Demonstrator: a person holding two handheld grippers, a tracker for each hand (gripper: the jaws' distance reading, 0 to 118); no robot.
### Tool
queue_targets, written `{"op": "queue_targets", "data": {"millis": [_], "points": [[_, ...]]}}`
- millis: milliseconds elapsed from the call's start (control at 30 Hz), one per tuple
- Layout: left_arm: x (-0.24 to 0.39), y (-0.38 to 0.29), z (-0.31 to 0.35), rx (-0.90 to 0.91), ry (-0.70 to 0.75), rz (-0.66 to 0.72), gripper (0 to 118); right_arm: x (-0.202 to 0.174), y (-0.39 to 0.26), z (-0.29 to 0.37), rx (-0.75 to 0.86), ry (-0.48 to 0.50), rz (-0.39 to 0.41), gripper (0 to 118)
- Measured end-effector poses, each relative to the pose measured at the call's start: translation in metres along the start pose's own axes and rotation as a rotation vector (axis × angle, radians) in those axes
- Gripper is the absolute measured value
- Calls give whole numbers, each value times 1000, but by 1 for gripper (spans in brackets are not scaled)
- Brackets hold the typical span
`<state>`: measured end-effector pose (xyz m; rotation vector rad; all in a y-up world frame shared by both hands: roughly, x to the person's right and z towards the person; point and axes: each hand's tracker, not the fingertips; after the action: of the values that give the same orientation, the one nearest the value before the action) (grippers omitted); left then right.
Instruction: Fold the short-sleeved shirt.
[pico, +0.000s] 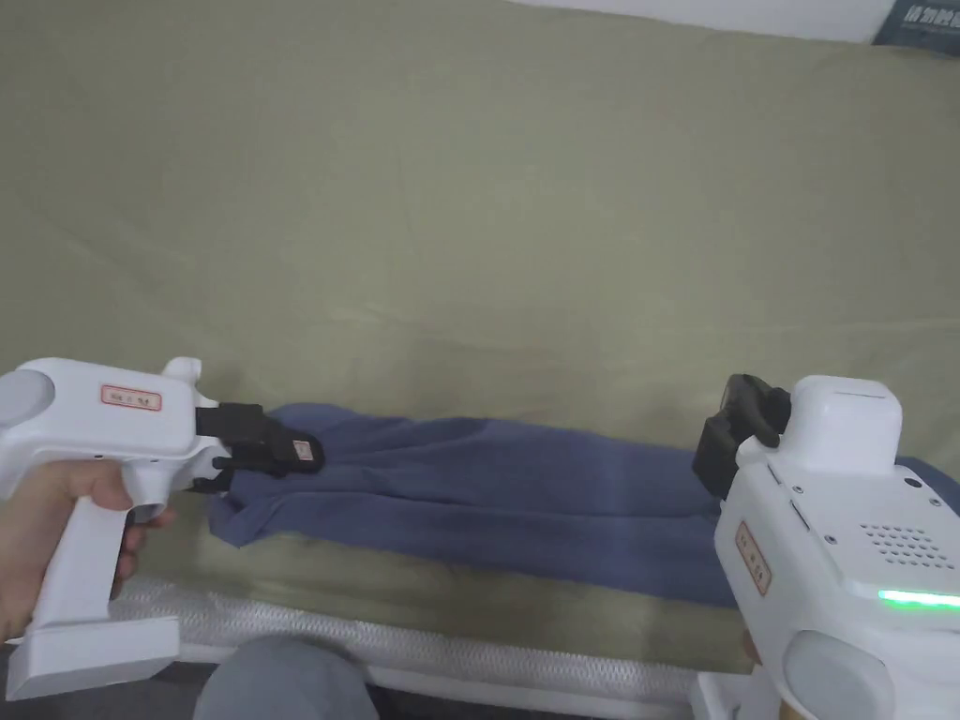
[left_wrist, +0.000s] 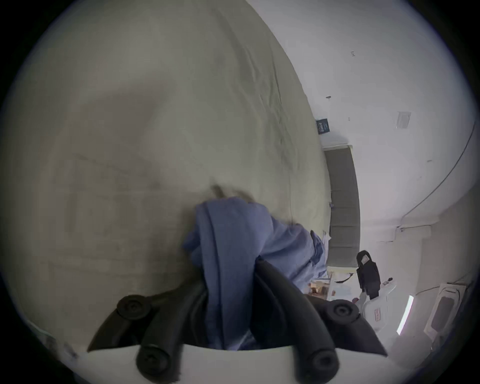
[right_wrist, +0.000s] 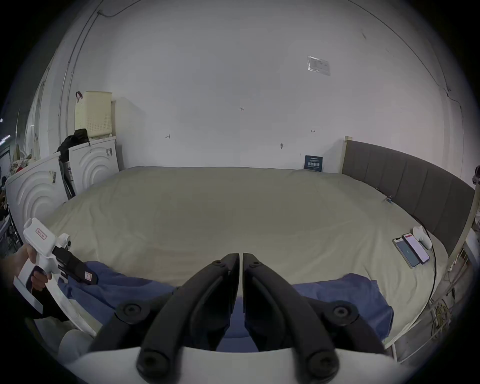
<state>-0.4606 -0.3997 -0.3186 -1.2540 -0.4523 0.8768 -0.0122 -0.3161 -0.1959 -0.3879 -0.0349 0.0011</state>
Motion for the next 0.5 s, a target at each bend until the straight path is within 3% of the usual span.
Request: {"op": "queue_targets", "data": {"millis": [167, 333, 500], "points": [[2, 0, 45, 104, 1, 10, 10, 4, 6, 5, 19, 0, -22, 9], [13, -4, 98, 179, 96, 24, 10, 6, 10, 7, 30, 19, -39, 9], [90, -37, 85, 134, 120, -85, 10, 5, 15, 9, 37, 39, -44, 9]]}}
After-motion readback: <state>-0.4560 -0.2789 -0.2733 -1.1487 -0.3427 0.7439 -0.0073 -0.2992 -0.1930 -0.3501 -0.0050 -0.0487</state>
